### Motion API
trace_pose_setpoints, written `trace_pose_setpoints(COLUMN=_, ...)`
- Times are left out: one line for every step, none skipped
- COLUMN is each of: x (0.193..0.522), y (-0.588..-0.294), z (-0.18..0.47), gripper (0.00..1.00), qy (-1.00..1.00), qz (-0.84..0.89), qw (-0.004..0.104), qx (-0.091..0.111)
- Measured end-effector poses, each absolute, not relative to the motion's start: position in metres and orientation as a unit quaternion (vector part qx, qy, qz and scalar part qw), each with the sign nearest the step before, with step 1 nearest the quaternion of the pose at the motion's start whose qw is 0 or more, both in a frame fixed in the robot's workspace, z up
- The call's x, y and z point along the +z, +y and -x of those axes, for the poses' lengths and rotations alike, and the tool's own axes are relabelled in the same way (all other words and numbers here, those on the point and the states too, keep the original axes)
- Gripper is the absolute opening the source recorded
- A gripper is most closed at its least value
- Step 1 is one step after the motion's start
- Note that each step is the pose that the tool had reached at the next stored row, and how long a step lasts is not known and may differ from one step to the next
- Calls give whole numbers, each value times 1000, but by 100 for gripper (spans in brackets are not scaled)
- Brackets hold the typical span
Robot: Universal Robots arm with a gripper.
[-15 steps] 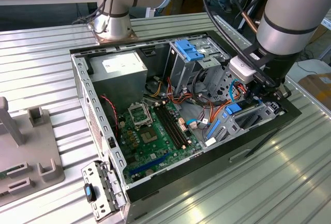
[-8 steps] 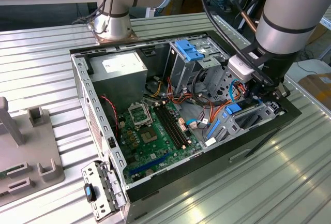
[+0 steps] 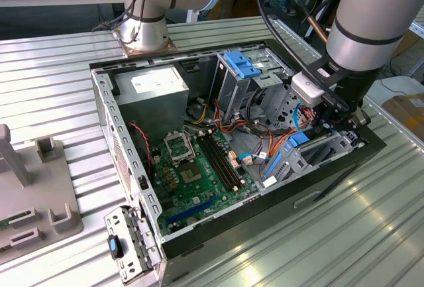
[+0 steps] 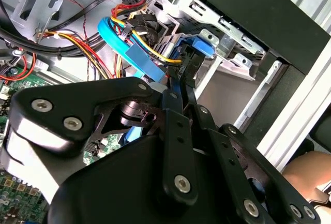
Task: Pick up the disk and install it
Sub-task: 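Insert the first disk wire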
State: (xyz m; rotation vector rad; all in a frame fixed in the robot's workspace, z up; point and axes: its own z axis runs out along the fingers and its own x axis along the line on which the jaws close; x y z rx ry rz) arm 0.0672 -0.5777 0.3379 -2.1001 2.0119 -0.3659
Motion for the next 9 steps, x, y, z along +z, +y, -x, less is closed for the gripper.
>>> trace_pose_setpoints(x=338, y=-578, z=-67, gripper=16, qy=683, qz=713, qw=105, qx=-124)
trace_pose_setpoints(x=338, y=-578, z=-67, gripper=16, qy=683, qz=713, qw=105, qx=-124)
trace_pose_setpoints(x=338, y=-578, z=-67, gripper=16, qy=683, qz=713, qw=105, qx=-124)
trace_pose_setpoints(x=338, y=-578, z=-67, gripper=16, qy=683, qz=713, qw=105, qx=-124)
trace_pose_setpoints(x=338, y=-578, z=-67, gripper=16, qy=683, qz=713, qw=105, qx=-124)
trace_pose_setpoints(x=338, y=-578, z=-67, gripper=16, qy=683, qz=712, qw=105, qx=-124)
trace_pose_setpoints(x=338, y=-578, z=-67, gripper=16, qy=683, qz=712, qw=105, qx=-124)
trace_pose_setpoints(x=338, y=-578, z=-67, gripper=16, qy=683, qz=712, qw=105, qx=-124)
trace_pose_setpoints(x=338, y=-578, z=-67, gripper=16, qy=683, qz=712, qw=105, qx=-124)
